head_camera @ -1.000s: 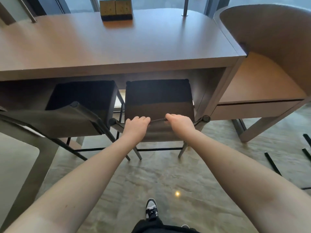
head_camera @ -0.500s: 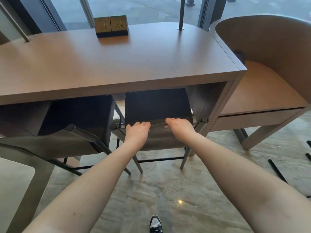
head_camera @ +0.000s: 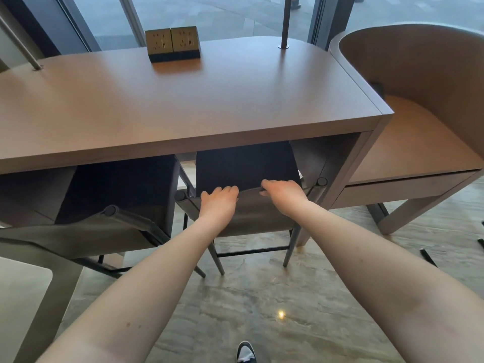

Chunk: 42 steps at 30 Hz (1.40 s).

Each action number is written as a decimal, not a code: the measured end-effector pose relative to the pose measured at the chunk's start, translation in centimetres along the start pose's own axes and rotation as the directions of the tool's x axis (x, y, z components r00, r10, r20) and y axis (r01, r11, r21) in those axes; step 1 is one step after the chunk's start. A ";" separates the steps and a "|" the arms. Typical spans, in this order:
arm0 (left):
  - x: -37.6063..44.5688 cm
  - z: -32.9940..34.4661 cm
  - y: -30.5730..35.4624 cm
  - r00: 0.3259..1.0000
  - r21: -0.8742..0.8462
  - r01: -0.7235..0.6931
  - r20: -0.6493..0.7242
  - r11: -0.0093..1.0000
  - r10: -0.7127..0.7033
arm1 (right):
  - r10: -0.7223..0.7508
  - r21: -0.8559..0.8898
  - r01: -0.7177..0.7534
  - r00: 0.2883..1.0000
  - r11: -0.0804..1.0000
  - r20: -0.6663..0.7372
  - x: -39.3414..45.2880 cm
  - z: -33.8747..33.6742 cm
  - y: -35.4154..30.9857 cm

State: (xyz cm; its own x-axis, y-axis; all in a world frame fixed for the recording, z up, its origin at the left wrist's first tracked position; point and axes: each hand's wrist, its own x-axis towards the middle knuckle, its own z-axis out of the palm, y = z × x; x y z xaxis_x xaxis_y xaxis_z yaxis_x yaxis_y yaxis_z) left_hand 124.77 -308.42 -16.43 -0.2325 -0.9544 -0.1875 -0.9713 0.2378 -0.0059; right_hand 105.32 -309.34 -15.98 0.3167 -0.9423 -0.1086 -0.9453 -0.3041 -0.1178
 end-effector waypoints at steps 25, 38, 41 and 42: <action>-2.8 -2.5 -5.5 0.986 0.224 -0.093 0.153 0.970 0.059 | 0.119 -0.184 -0.130 0.990 0.974 -0.071 -4.3 0.4 1.8; -4.6 -1.2 -4.3 0.997 0.111 -0.027 0.076 0.993 0.019 | 0.152 -0.134 -0.158 0.987 0.978 -0.053 -4.8 0.8 1.2; -5.3 -1.3 -3.8 0.999 0.001 -0.035 -0.015 0.999 0.035 | 0.150 -0.045 -0.157 0.980 0.987 -0.129 -5.0 0.3 0.7; -5.6 -1.4 -3.6 0.997 -0.027 -0.042 -0.065 0.999 0.040 | 0.146 -0.003 -0.149 0.974 0.989 -0.173 -5.2 0.0 0.4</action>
State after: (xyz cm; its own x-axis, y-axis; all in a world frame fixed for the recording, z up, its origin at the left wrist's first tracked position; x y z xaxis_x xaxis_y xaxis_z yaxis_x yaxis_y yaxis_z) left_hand 129.47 -304.16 -14.00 -0.2742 -0.9538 -0.1229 -0.9616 0.2728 0.0287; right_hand 103.29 -304.54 -15.43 0.1571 -0.9864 0.0480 -0.9821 -0.1612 -0.0970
